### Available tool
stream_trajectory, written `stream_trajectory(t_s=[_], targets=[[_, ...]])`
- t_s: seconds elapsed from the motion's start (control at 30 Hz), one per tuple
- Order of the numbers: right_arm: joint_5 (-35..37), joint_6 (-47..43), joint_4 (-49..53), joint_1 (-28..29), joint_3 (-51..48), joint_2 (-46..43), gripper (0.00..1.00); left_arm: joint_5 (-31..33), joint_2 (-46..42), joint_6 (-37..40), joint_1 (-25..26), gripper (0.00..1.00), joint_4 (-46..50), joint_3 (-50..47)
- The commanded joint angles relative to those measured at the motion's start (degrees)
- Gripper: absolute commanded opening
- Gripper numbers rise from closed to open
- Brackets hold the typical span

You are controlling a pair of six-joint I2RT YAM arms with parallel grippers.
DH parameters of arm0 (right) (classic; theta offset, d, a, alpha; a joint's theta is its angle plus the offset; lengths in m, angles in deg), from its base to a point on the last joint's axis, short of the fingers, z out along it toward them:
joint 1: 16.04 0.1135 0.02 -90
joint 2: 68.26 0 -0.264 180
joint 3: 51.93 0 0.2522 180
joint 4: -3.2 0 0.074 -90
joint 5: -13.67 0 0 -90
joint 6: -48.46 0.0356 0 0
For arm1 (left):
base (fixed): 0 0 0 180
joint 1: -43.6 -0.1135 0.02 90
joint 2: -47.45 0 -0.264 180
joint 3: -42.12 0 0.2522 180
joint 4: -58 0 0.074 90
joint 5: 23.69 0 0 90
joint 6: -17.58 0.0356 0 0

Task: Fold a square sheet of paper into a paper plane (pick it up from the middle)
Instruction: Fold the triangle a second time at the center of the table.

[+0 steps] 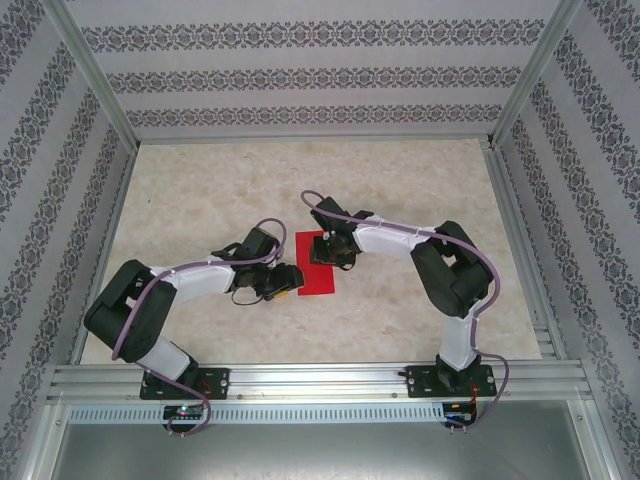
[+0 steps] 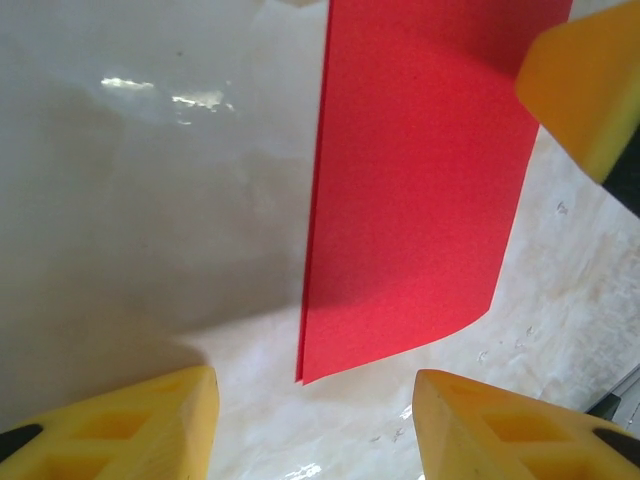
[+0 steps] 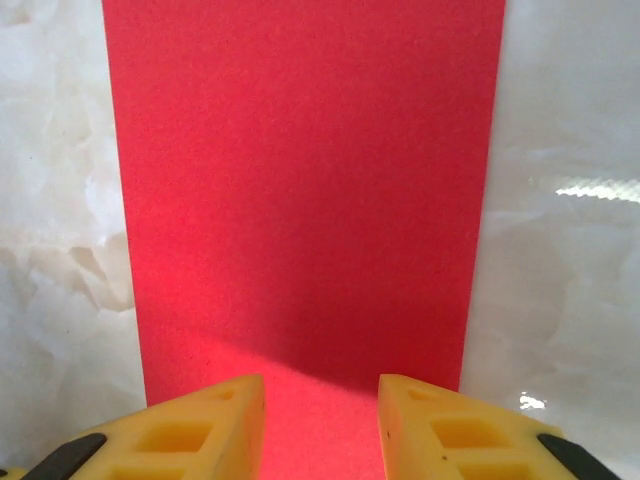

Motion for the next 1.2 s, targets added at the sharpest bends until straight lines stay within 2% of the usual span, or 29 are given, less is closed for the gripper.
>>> stream_trajectory(t_s=[0.0,0.4,1.17], targets=[[-1.12,1.79,-2.37,-0.9,-0.85,0.44,0.35,-0.74,1.09,-1.84,0.88,0.55,-2.79,1.83],[-2.18,4.0,-4.01,-2.44,-4.94,1.52,0.35,-1.33,2.92,-2.21,1.9,0.57,-3.53,3.07],[-2.63,4.97,-4.73,-3.06,-5.96,1.99,0.35,-3.32,4.58,-2.57,3.2,0.59,-4.84,3.78]])
